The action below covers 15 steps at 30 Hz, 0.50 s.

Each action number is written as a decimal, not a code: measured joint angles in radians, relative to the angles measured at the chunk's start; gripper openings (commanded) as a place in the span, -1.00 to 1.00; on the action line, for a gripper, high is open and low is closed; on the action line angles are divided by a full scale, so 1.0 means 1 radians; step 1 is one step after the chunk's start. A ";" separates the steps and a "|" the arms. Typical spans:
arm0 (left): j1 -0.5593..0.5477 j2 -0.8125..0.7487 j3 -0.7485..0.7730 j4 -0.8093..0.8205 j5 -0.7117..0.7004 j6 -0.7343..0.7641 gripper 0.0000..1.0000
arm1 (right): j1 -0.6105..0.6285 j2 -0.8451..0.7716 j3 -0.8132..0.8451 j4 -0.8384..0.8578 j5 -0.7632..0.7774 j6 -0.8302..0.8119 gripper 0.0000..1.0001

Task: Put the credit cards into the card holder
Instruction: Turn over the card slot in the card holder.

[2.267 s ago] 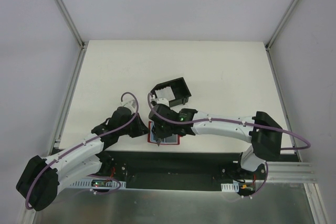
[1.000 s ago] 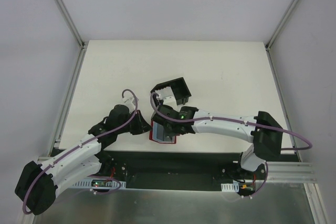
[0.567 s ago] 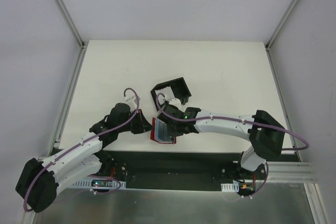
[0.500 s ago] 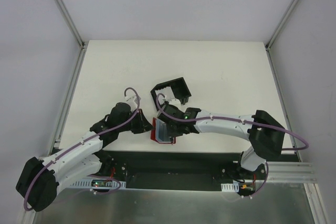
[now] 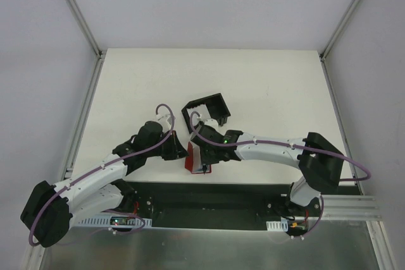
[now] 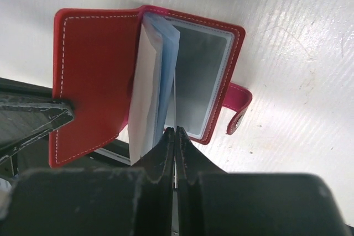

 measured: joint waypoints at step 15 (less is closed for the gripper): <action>-0.001 0.013 -0.023 0.014 -0.040 -0.019 -1.00 | -0.011 -0.090 -0.016 -0.079 0.095 0.000 -0.99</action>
